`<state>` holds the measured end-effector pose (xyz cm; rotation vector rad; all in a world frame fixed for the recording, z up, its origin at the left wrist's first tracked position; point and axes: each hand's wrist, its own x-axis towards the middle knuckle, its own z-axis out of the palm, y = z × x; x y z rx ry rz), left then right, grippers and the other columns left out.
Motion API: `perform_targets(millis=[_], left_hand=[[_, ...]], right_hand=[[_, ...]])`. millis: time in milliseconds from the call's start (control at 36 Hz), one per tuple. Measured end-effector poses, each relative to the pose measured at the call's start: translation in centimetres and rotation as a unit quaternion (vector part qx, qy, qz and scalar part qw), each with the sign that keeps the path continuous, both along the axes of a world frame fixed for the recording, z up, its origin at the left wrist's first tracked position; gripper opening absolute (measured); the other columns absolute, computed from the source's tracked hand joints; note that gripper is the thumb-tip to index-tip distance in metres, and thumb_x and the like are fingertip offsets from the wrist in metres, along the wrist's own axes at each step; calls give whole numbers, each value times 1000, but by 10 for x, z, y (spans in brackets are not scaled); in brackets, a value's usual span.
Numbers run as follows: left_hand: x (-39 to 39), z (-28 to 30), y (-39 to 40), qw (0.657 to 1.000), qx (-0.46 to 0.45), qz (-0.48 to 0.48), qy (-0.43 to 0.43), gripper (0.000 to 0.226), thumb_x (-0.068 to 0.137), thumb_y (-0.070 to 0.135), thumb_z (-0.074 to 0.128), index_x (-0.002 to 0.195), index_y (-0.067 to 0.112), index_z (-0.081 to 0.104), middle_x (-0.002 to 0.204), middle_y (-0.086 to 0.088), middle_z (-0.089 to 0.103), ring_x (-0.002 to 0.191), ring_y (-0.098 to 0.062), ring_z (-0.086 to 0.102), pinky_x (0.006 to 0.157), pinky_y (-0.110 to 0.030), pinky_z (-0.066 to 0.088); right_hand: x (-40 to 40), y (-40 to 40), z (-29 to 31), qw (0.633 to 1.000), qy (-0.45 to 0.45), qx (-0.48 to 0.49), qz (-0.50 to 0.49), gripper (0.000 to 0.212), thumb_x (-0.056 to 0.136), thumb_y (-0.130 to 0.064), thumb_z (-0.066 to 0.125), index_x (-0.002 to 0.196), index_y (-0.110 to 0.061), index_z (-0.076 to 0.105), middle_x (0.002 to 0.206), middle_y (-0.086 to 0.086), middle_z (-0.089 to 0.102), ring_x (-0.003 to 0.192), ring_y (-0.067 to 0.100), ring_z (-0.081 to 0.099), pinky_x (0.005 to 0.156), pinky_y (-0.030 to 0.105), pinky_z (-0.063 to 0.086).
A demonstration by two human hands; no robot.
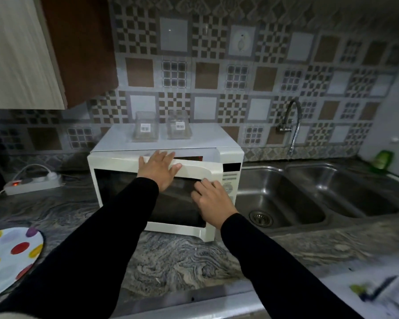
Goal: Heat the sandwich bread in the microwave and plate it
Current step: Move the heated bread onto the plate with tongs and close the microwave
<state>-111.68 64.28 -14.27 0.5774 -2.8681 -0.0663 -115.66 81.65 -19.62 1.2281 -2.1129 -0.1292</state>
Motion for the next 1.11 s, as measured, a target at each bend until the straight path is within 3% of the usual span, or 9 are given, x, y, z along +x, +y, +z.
perform_targets(millis=[83,139,222,306,444,611,806,944,1111], left_hand=[[18,0,3,1000,18,-8,0,58,100,52,15,153,30,12,161,6,10,149,-15,0,118,-53,3],[31,-1,4,999,40,-13,7,58,99,52,16,152,29,14,161,7,10,149,-15,-1,118,-53,3],[54,-1,4,996,80,-23,16,58,99,52,19,152,30,15,161,7,7,149,-16,-4,118,-54,7],[76,0,5,993,118,-22,11,57,99,53,18,152,31,13,161,7,1,149,-16,-10,118,-55,5],[112,0,1,987,155,-32,14,57,101,49,20,153,28,10,161,2,-4,149,-19,-12,119,-54,4],[151,-1,-12,977,210,-39,13,56,103,41,24,154,24,9,161,0,-5,149,-20,-10,121,-46,4],[196,2,-27,958,284,-29,28,52,104,34,26,154,25,11,161,7,-3,149,-14,4,119,-27,5],[225,7,-41,947,319,-15,14,51,105,29,26,153,18,11,161,3,3,149,-15,5,120,-27,4],[262,9,-45,916,395,40,62,50,104,31,30,151,12,23,156,-3,25,143,-16,27,114,-22,20]], right_hand=[[15,8,17,994,56,-91,20,15,71,-19,62,86,-15,64,106,8,64,98,27,56,75,39,32],[28,12,33,992,34,-122,-13,22,77,-24,56,96,-17,64,119,8,63,110,26,56,83,42,36],[50,19,52,981,-116,-149,-46,35,85,-33,58,116,-18,63,133,6,53,121,24,50,92,41,40],[67,20,58,931,-325,-164,-34,51,91,-42,54,137,-20,51,143,1,43,131,18,42,105,31,35],[116,6,56,873,-436,-217,-15,48,96,-38,49,140,-19,49,147,0,44,134,17,41,107,23,28],[159,-6,58,832,-503,-232,15,39,99,-24,45,135,-12,56,147,3,47,136,18,39,106,21,25],[200,-23,52,782,-572,-242,55,50,100,-32,44,148,-20,38,156,3,33,143,18,30,112,28,22],[227,-51,50,801,-559,-192,96,49,101,-25,40,149,-17,36,157,0,30,144,13,26,111,21,17],[250,-81,47,818,-544,-140,122,51,103,-30,33,152,-16,29,160,-2,21,147,10,19,116,22,13]])
